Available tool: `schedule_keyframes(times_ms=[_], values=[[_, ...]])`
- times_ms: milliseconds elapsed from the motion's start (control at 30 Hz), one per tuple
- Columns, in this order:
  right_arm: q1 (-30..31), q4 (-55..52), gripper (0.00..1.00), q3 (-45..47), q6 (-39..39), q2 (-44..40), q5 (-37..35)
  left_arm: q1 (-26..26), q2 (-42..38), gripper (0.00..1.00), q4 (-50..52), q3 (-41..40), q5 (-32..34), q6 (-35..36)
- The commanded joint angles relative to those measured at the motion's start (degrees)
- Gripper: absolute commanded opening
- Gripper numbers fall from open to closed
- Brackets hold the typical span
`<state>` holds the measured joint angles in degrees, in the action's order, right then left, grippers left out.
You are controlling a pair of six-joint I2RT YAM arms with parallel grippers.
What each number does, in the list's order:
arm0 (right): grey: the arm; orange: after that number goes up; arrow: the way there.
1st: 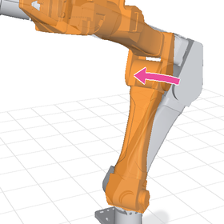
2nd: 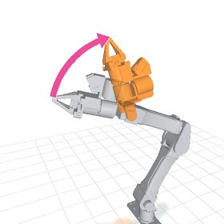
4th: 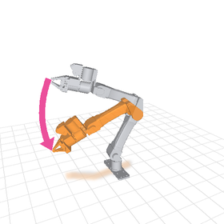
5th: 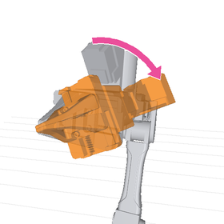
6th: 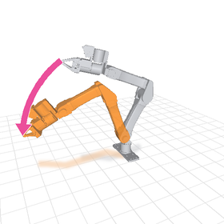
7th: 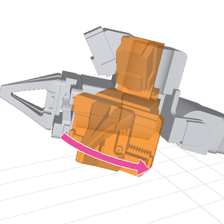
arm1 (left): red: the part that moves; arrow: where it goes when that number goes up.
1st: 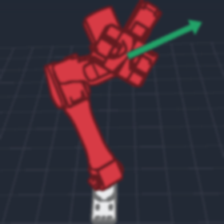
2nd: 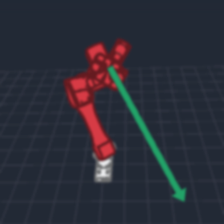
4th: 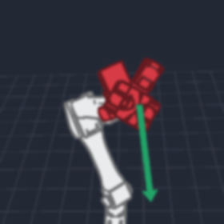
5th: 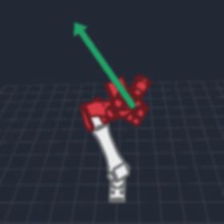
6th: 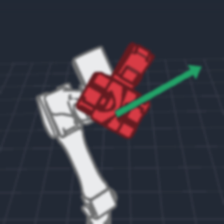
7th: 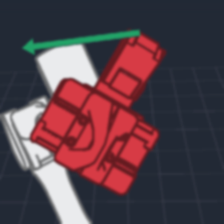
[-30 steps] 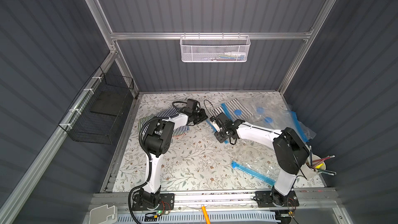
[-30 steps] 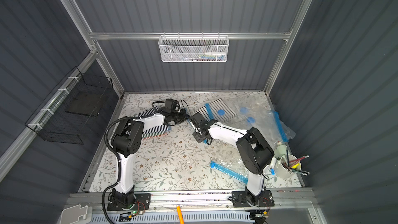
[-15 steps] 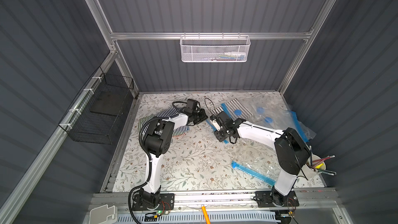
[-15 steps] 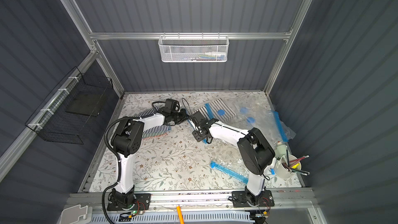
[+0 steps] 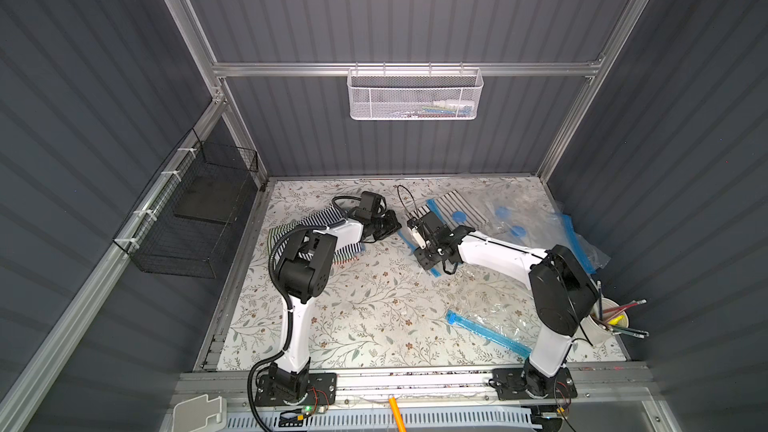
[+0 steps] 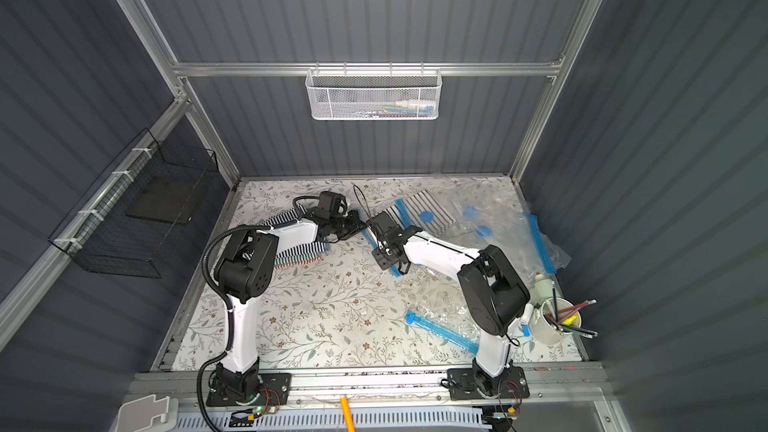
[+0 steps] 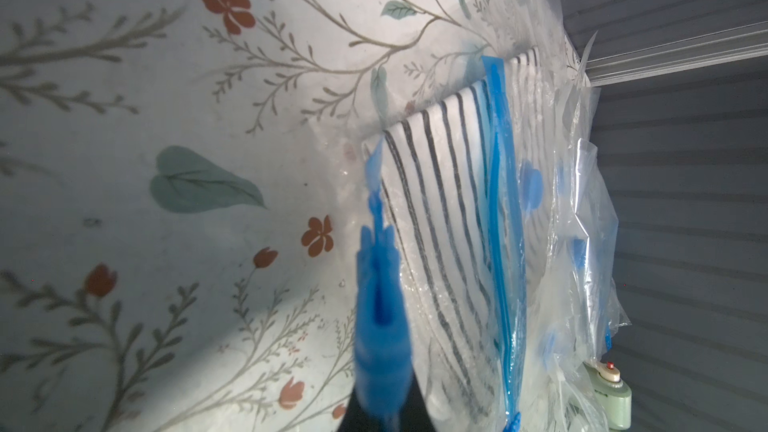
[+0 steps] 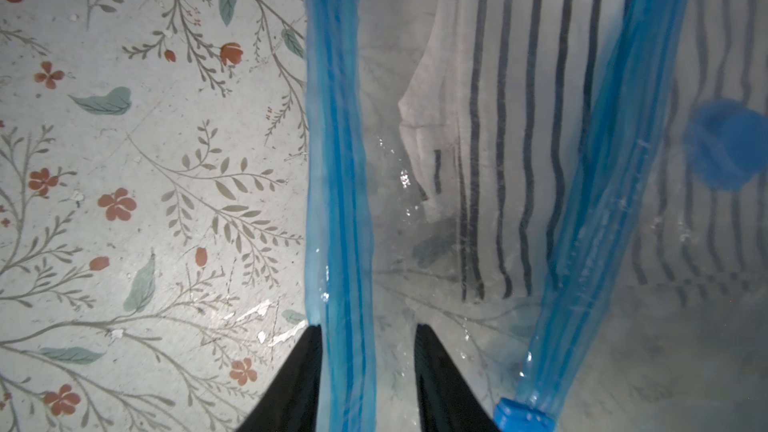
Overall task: Take the tank top out of the vacuum bag
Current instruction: Open the vacuum bag at the center of the board.
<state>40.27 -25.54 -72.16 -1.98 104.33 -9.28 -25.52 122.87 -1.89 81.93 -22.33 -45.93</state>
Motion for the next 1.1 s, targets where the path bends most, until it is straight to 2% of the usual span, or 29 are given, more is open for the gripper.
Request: schedule_keyframes(times_ms=[0, 167, 467, 633, 733, 800, 867, 900, 933, 1033, 1067], values=[[0.07, -1.55, 0.38, -1.10, -0.77, 1.99, -2.35, -0.50, 0.10, 0.00, -0.92, -0.46, -1.86, -0.90], [0.38, -0.69, 0.38, -0.45, -0.75, 2.05, -3.25, -0.61, 0.11, 0.00, -0.81, -0.46, -2.07, -1.09], [3.41, 1.98, 0.40, -1.01, -1.40, 3.22, -14.60, -1.29, -0.17, 0.00, -1.85, -2.74, -3.54, -2.75], [3.49, 5.08, 0.41, -1.42, -0.97, 4.71, -13.68, -1.38, -0.39, 0.00, -2.77, -3.51, -4.08, -3.37], [3.42, 6.32, 0.38, -1.90, -0.61, 5.84, -13.08, -1.38, -0.53, 0.00, -2.83, -3.21, -4.21, -3.25], [3.02, 6.83, 0.25, -2.05, -0.90, 6.06, -12.52, -1.38, -0.44, 0.00, -2.30, -2.60, -4.55, -3.04], [2.87, 7.81, 0.04, -1.82, -0.91, 5.69, -12.44, -1.38, -0.44, 0.00, -1.98, -2.34, -4.38, -2.53], [2.80, 8.19, 0.00, -1.70, -1.05, 5.24, -12.35, -1.31, -0.59, 0.00, -1.77, -2.30, -4.09, -2.36], [2.73, 8.44, 0.00, -1.67, -1.30, 4.81, -12.26, -1.18, -0.69, 0.02, -1.67, -2.19, -3.76, -2.02], [1.83, 9.18, 0.00, -1.06, -3.64, 3.09, -11.69, -1.01, -2.65, 0.61, -0.12, -3.37, -0.28, 0.44], [1.21, 9.36, 0.00, -0.67, -5.01, 2.23, -10.63, -0.89, -4.05, 0.73, -1.00, -4.99, 1.07, 0.75]])
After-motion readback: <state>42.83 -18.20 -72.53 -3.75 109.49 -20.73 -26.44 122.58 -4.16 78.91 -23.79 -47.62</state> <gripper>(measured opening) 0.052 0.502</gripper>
